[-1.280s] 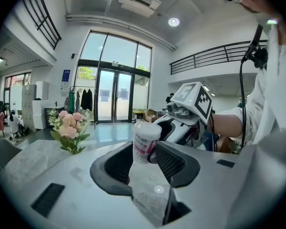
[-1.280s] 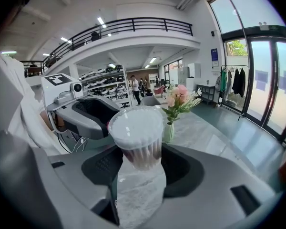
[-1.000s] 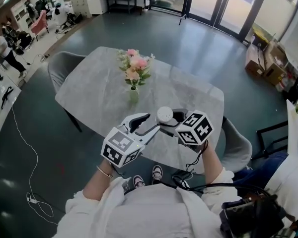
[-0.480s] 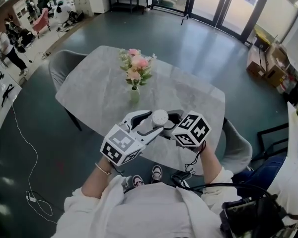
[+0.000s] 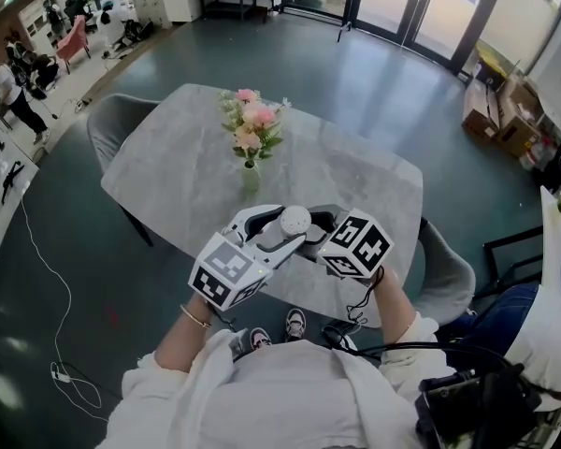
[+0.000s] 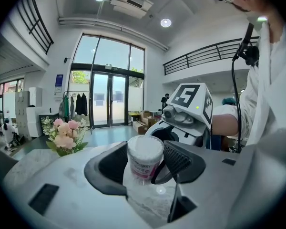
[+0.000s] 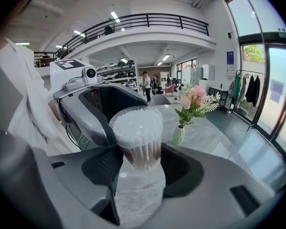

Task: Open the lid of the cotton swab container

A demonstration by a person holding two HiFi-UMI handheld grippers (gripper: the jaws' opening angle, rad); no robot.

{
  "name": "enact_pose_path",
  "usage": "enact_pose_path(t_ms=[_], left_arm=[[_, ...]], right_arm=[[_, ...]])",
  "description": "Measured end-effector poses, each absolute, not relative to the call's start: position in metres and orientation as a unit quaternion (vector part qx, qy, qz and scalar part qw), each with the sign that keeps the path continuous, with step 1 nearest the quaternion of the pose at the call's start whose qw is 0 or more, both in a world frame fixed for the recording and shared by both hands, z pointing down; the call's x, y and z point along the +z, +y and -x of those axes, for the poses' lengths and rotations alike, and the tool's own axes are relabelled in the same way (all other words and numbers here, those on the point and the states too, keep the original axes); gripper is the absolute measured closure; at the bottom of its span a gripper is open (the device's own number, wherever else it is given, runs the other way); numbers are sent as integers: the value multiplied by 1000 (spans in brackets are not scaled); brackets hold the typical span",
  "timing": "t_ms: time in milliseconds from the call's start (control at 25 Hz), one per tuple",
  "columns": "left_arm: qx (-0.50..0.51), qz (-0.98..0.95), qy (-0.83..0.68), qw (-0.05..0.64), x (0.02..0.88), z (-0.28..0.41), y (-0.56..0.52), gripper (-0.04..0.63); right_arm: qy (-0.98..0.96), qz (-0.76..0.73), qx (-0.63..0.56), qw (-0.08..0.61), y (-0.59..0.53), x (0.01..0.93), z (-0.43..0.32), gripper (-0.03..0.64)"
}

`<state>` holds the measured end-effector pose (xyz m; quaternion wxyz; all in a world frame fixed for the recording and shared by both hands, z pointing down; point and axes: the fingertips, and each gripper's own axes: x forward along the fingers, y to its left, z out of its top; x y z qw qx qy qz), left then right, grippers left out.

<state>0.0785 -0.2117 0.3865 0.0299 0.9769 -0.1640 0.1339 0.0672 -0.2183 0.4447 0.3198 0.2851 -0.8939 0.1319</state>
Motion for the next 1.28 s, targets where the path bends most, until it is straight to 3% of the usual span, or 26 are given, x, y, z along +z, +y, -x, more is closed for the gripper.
enact_pose_path(t_ms=[880,1160,1280], left_arm=[[161,-973,-152,70,386,-84,-211,364],[133,-972,-128,148,383,-82,-209,365],[147,-972,-127,131,384,-82,-210,365]], right_arm=[[-912,-261,118,293,-214,443,-73,325],[-915,-256,94,297,-212,446,-73,330],[-916,-255,98,295,-213,447,-72,330]])
